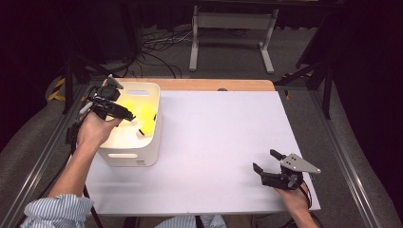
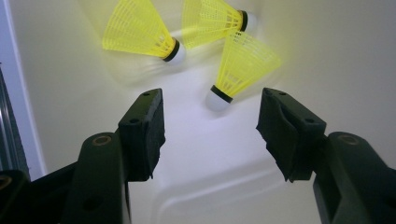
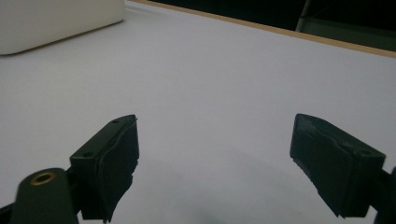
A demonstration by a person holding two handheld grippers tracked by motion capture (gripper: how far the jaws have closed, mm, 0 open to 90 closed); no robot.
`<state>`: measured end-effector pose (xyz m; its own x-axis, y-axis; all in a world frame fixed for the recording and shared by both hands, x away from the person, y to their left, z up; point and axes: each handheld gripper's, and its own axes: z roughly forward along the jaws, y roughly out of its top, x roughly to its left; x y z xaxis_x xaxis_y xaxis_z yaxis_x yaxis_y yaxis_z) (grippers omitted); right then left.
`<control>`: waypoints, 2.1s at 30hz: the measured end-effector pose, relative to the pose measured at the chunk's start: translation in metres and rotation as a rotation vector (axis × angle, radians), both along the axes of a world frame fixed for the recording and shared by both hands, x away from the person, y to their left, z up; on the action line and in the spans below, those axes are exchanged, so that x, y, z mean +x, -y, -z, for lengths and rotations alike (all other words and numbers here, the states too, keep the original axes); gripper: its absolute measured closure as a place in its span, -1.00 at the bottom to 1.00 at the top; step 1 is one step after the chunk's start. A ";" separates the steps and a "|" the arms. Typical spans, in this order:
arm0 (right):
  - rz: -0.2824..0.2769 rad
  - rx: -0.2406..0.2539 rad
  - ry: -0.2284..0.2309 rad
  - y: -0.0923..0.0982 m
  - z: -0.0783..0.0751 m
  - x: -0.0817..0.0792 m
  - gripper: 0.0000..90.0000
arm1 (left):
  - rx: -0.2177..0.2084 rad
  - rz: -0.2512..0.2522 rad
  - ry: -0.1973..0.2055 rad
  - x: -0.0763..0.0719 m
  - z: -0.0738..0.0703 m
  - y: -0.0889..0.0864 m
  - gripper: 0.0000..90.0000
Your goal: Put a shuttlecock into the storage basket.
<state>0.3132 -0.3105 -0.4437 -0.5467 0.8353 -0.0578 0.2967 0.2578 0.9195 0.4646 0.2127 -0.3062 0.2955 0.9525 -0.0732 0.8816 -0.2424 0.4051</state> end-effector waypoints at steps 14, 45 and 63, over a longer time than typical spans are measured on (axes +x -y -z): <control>-0.002 -0.003 -0.001 -0.001 0.000 0.000 -0.64 | -0.001 -0.024 0.018 -0.007 -0.007 -0.014 -0.07; -0.002 -0.007 0.000 -0.001 0.000 0.000 -0.64 | 0.015 -0.055 0.050 -0.019 -0.014 -0.037 -0.08; 0.000 -0.006 0.000 -0.001 0.000 0.000 -0.64 | -0.001 -0.068 0.077 -0.028 -0.017 -0.046 -0.07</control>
